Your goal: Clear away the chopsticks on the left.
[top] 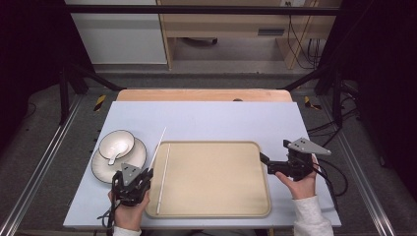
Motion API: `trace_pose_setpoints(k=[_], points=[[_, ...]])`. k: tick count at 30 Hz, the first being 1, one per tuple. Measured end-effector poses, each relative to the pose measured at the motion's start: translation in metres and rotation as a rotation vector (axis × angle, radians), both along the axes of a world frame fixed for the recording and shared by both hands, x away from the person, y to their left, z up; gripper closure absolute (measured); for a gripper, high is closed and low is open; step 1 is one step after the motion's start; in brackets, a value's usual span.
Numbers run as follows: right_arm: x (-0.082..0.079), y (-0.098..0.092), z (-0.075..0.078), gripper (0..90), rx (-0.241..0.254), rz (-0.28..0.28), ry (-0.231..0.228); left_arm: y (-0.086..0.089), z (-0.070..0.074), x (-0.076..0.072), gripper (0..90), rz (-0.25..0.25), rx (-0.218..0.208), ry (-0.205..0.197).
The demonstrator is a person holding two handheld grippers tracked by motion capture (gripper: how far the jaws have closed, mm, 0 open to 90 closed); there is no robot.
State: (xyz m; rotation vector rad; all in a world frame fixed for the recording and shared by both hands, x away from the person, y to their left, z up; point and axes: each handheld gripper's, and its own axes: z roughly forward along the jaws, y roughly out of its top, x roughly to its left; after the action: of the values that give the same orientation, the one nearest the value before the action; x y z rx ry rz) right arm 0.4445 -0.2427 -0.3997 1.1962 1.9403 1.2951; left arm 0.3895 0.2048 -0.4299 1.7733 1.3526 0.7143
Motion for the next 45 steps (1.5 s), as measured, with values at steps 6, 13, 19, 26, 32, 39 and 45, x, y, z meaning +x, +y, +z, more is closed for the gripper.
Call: trace_pose_setpoints(k=[6,13,19,26,32,39,45], points=[[-0.001,-0.001,0.001,3.2,0.007,0.007,-0.006,-0.006,-0.001,-0.004,84.3,0.032,-0.072,-0.011],[0.000,-0.001,0.001,3.2,0.010,0.006,-0.001,-0.020,-0.009,-0.009,84.3,0.052,-0.106,-0.024],[0.000,-0.001,0.001,3.2,0.010,0.008,0.001,-0.028,-0.022,-0.012,84.3,0.060,-0.122,-0.013],[0.001,0.000,-0.001,3.2,0.004,0.010,0.003,-0.035,-0.032,-0.012,84.2,0.064,-0.121,-0.002],[0.001,0.001,-0.001,3.2,0.004,0.011,0.005,-0.041,-0.039,-0.010,84.2,0.059,-0.109,0.021],[0.001,0.001,-0.001,3.2,0.001,0.013,0.007,-0.048,-0.046,-0.006,84.3,0.058,-0.091,0.062],[0.001,0.001,-0.002,3.2,-0.001,0.012,0.008,-0.053,-0.051,-0.003,84.2,0.051,-0.077,0.092]])
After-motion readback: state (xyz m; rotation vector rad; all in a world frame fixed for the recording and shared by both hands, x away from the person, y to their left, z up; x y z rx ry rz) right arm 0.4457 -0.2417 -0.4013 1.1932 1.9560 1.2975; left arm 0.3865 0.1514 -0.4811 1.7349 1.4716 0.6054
